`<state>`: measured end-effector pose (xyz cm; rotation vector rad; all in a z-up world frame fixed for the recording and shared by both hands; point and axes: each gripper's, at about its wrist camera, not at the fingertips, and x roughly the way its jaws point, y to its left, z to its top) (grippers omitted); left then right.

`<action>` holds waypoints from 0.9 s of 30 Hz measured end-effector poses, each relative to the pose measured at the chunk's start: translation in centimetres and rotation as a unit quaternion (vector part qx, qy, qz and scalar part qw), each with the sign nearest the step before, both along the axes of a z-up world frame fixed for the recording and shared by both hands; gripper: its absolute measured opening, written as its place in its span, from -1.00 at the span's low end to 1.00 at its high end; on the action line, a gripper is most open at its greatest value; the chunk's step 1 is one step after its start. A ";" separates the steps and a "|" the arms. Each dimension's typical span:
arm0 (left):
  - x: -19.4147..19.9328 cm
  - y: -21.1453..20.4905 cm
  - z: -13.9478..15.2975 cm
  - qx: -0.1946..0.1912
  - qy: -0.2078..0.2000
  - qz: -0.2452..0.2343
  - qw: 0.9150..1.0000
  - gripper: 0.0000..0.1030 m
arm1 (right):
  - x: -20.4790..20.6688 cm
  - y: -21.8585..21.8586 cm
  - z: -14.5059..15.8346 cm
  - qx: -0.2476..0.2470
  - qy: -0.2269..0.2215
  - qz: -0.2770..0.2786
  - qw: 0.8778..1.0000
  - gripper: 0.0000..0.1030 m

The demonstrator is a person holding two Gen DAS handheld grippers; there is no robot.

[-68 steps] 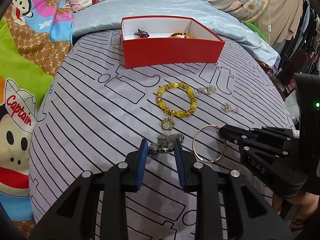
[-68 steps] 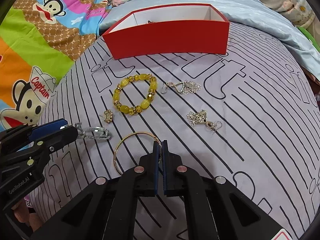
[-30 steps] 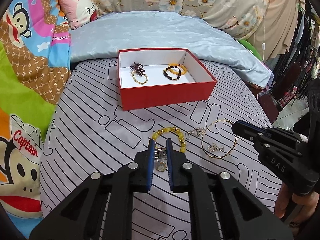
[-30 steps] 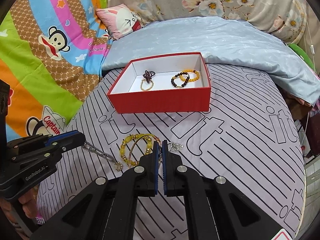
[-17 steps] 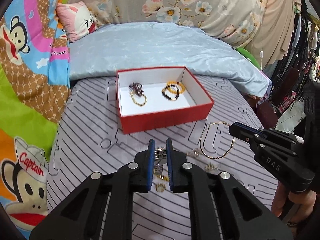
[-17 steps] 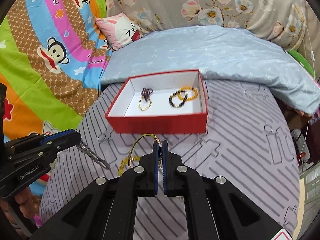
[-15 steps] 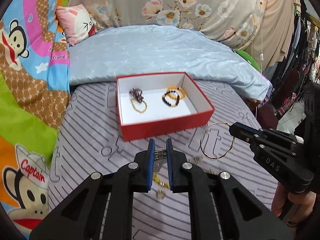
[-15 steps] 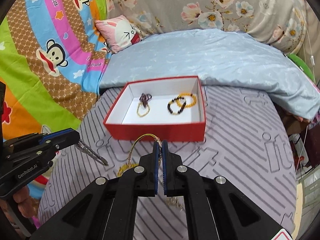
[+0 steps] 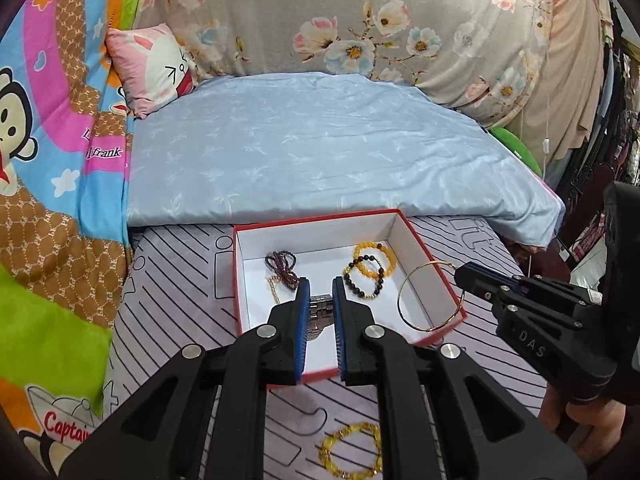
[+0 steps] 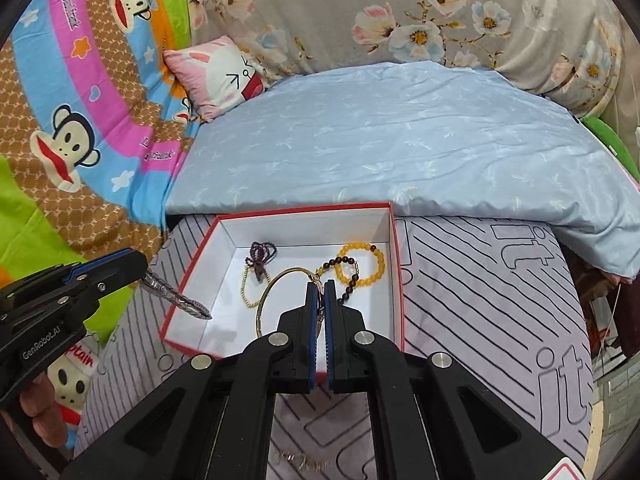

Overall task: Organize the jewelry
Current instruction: 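Lift the held watch and bangle and carry both over the red box, then open both tools to drop the watch and bangle into the box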

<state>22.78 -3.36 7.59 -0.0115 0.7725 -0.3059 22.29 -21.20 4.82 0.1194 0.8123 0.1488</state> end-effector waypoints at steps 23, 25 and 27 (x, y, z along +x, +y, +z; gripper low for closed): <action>5.3 -0.7 -7.4 0.017 0.079 0.026 0.996 -0.77 | 4.1 1.2 -7.6 -0.034 0.066 -0.002 0.997 -0.91; 5.8 -0.6 -7.2 0.019 0.072 0.033 0.997 -0.75 | 4.1 1.2 -7.4 -0.034 0.062 -0.004 0.997 -0.85; 6.1 -0.3 -6.9 0.022 0.067 0.043 0.997 -0.42 | 4.1 1.1 -7.2 -0.031 0.059 -0.005 0.998 -0.85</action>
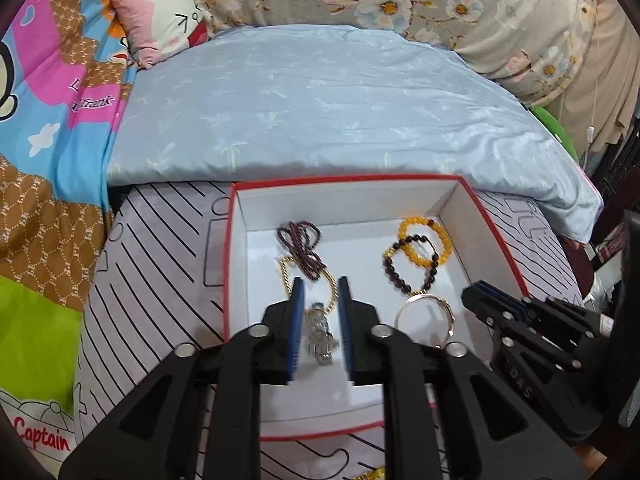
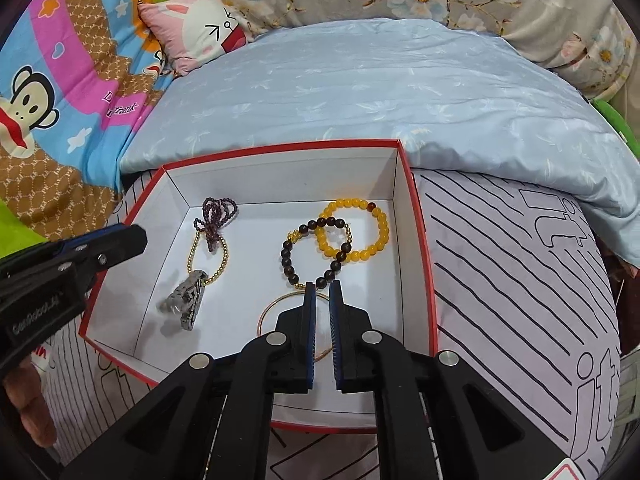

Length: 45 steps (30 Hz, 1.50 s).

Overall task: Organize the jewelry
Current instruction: 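Open both tools to drop the watch and bangle into the box, then move both tools back over the yellow bead bracelet and gold charm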

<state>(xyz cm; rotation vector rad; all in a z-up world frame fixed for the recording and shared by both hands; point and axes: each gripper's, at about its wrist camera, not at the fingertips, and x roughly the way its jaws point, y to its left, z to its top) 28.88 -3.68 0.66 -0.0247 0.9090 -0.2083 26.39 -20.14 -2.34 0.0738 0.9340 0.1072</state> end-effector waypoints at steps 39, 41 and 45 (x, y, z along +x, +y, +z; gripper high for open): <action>-11.6 3.1 1.4 -0.003 -0.003 0.022 1.000 -0.32 | -14.5 -1.0 1.8 0.009 -0.003 -0.007 1.000 -0.61; -12.5 2.9 0.9 -0.001 0.003 0.017 1.000 -0.32 | -15.6 -1.0 1.2 0.005 0.004 -0.007 1.000 -0.61; -13.8 2.3 -0.5 0.003 0.020 0.006 1.000 -0.30 | -17.4 -1.2 0.2 0.009 0.019 -0.010 1.000 -0.59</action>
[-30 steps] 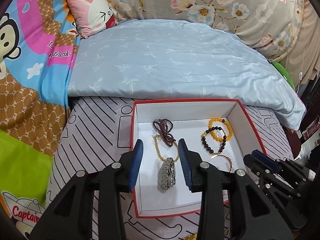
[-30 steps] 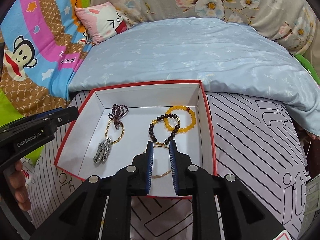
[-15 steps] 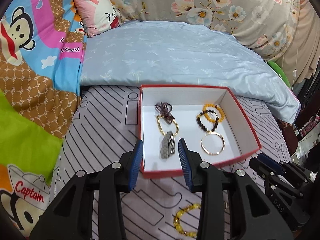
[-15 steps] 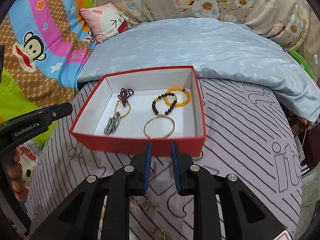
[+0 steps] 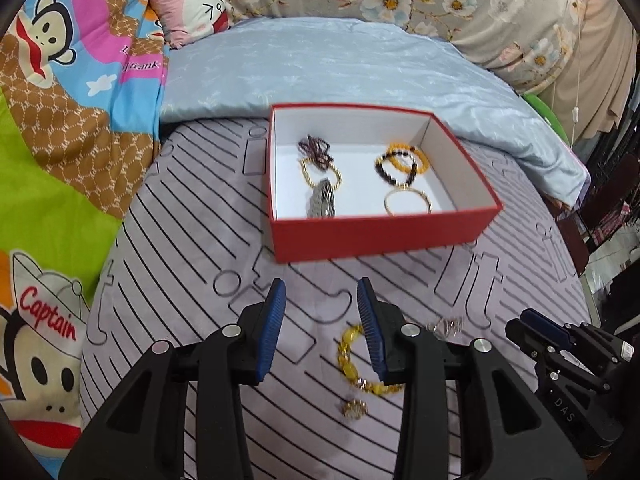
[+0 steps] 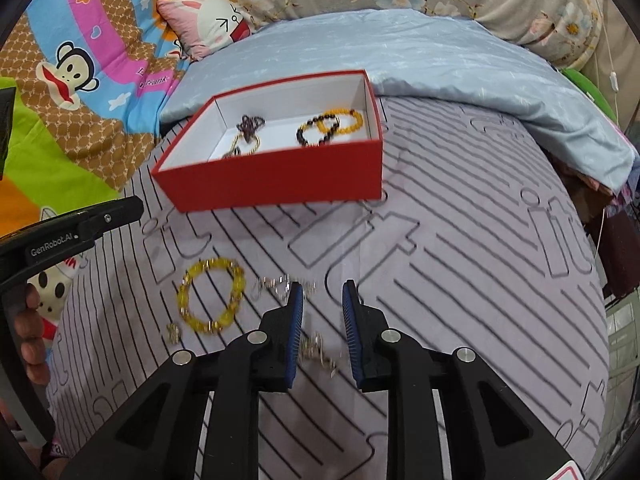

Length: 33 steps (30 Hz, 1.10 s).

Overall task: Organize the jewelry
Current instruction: 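Move both tools back over the yellow bead bracelet and gold charm, then grasp the yellow bead bracelet with the left tool while the right tool grasps the small gold charm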

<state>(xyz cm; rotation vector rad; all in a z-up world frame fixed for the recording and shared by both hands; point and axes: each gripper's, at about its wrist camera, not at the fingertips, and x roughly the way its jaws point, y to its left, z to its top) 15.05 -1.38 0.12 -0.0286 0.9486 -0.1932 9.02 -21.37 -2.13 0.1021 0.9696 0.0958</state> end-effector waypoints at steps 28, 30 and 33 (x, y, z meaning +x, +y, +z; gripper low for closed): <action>-0.4 -2.8 -7.1 0.033 0.042 -0.016 0.998 -0.57 | -2.6 -0.1 -2.5 0.018 0.034 -0.003 0.999 -0.59; -0.3 -2.8 -7.0 0.028 0.045 -0.021 0.998 -0.83 | -2.6 0.2 -2.6 0.018 0.034 0.000 0.999 -0.59; -0.2 -2.6 -7.0 0.022 0.047 -0.025 0.998 -0.84 | -2.6 0.5 -2.6 0.019 0.035 0.005 0.999 -0.59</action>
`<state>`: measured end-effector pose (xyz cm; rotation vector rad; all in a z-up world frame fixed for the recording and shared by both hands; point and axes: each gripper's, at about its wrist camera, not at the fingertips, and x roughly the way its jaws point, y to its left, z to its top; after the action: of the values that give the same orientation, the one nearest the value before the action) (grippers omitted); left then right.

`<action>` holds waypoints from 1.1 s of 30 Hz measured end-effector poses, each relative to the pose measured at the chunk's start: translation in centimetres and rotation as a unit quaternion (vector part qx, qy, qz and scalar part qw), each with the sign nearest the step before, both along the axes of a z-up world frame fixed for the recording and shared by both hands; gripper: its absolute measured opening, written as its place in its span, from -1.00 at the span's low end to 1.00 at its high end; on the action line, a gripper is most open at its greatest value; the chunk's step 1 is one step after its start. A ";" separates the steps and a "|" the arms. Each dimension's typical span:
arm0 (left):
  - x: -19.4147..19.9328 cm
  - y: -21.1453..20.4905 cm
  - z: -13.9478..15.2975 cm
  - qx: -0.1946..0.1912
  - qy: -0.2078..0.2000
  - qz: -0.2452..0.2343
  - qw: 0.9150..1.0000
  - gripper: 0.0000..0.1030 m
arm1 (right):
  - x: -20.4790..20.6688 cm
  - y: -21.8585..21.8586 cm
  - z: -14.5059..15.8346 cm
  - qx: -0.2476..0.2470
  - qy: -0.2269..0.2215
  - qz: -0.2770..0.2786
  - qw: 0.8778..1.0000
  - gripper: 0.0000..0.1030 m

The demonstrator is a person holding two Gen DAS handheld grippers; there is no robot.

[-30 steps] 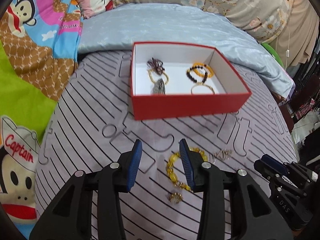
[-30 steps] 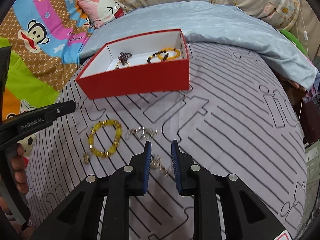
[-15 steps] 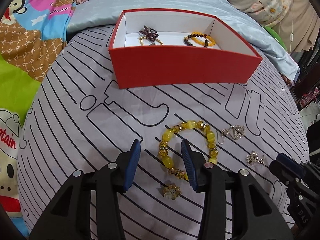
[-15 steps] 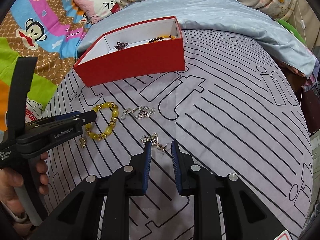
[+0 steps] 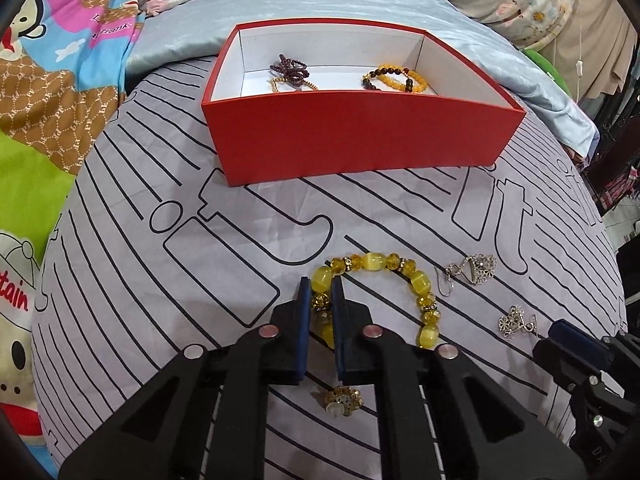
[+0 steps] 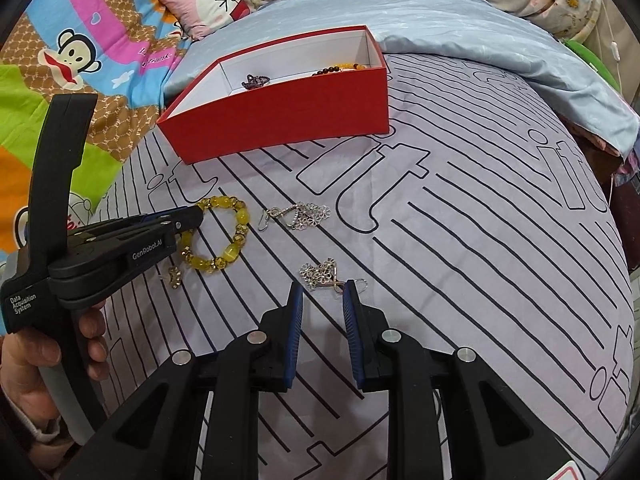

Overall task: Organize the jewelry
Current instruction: 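Grasp the yellow bead bracelet with the left tool while the right tool grasps the small gold charm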

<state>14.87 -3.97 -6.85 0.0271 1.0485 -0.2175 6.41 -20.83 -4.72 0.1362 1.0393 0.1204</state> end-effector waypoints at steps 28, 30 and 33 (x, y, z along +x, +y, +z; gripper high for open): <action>-2.3 9.4 2.5 -0.016 -0.001 0.081 0.997 -0.83 | 1.8 10.2 -0.8 0.032 0.010 0.123 0.992 -0.59; -2.3 9.3 2.4 -0.017 0.000 0.080 0.997 -0.83 | 2.2 10.4 -1.0 0.041 0.015 0.126 0.991 -0.59; -2.2 9.2 2.2 -0.018 0.003 0.079 0.997 -0.83 | 2.6 10.9 -1.5 0.050 0.023 0.132 0.990 -0.59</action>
<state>12.70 5.23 -4.67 -0.0884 1.0466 -0.0931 9.05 -9.89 -6.18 0.0916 1.0946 0.4109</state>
